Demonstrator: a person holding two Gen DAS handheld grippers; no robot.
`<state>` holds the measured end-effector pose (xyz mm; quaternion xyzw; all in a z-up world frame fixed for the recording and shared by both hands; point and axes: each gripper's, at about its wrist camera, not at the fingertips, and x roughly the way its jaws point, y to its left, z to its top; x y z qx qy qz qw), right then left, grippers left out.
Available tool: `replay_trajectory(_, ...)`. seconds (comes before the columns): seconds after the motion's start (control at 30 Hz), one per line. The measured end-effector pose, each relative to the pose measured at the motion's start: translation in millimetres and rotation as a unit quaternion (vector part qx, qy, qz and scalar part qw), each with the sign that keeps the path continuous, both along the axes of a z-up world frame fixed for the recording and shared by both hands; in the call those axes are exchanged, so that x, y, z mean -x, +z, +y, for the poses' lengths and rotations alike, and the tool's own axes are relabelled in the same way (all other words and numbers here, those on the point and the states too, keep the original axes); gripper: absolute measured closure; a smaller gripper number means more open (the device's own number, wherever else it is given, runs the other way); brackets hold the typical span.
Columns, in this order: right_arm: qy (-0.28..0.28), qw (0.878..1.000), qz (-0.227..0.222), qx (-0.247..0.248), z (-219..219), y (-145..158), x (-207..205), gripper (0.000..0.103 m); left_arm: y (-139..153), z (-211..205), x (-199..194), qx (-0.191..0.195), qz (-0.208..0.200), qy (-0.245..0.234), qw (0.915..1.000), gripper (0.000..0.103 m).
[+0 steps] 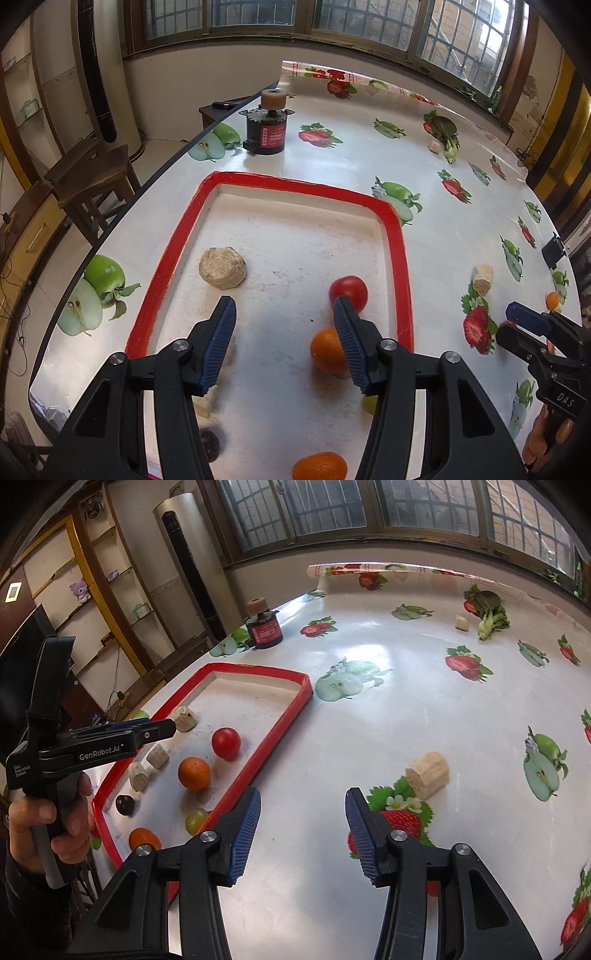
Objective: Organize fruits
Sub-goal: 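Grasp a red tomato with the left tool while the right tool grasps a cork cube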
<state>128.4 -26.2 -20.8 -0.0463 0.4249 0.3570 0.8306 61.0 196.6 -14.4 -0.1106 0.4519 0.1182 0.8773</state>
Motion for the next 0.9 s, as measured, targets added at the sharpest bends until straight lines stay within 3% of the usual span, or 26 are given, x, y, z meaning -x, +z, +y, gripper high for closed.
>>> replay_trajectory(0.13, -0.023, 1.0, 0.0, -0.006, -25, 2, 0, 0.052, 6, -15, 5, -0.009, -0.007, -0.011, 0.9999, 0.038)
replay_trajectory(0.9, -0.114, 0.993, 0.005, -0.018, -130, 2, 12, 0.05, 16, -85, 1, -0.003, -0.008, -0.074, 0.9973, 0.038)
